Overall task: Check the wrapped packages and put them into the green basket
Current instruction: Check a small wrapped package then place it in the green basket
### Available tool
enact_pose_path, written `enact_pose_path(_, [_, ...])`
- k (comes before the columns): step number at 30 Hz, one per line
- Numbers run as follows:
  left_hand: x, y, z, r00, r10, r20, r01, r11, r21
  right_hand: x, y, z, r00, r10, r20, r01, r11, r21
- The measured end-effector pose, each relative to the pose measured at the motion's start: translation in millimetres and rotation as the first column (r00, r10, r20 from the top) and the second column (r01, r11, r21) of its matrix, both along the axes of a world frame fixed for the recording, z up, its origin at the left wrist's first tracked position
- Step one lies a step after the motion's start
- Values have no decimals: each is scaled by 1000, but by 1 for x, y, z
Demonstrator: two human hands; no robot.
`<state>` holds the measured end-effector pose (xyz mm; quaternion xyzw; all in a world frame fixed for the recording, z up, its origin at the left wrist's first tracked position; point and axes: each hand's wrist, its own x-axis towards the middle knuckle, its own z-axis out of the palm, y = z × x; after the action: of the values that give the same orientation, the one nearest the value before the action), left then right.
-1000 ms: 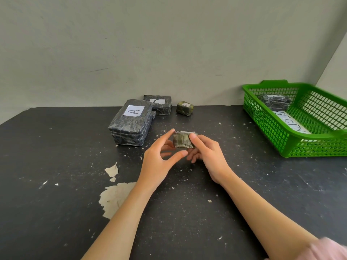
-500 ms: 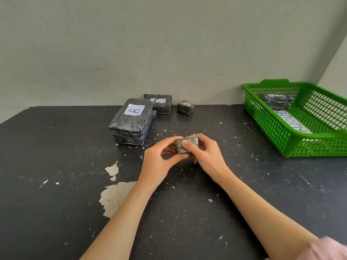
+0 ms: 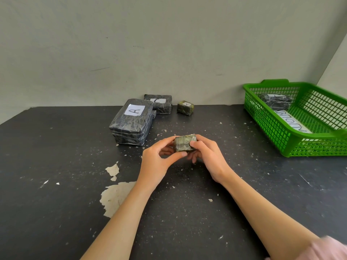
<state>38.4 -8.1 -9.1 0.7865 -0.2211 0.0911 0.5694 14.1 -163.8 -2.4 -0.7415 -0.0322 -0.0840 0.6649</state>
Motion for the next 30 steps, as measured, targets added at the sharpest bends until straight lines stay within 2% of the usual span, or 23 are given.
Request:
enact_pose_path(4, [0, -1, 0, 1000, -8, -10, 8, 1000, -10, 2, 1, -1, 999, -54, 9, 54, 999, 2])
enact_pose_path(8, [-1, -2, 0, 998, -9, 64, 9, 1000, -1, 3, 3, -4, 989, -146, 34, 147, 989, -23])
enact_pose_path(10, [-1, -1, 1, 1000, -10, 16, 10, 999, -37, 1, 2, -2, 992, -121, 40, 121, 993, 2])
enact_pose_path(13, [0, 1, 3, 990, -29, -137, 10, 990, -139, 0, 0, 0, 998, -55, 30, 52, 995, 86])
enact_pose_path(18, [-1, 3, 10, 942, -183, -282, 117, 965, -234, 1, 4, 1, 1000, -5, -7, 6, 992, 124])
enact_pose_path(30, [0, 2, 10, 931, -169, -323, 106, 974, -202, 0, 9, 2, 988, -144, 58, 140, 988, 59])
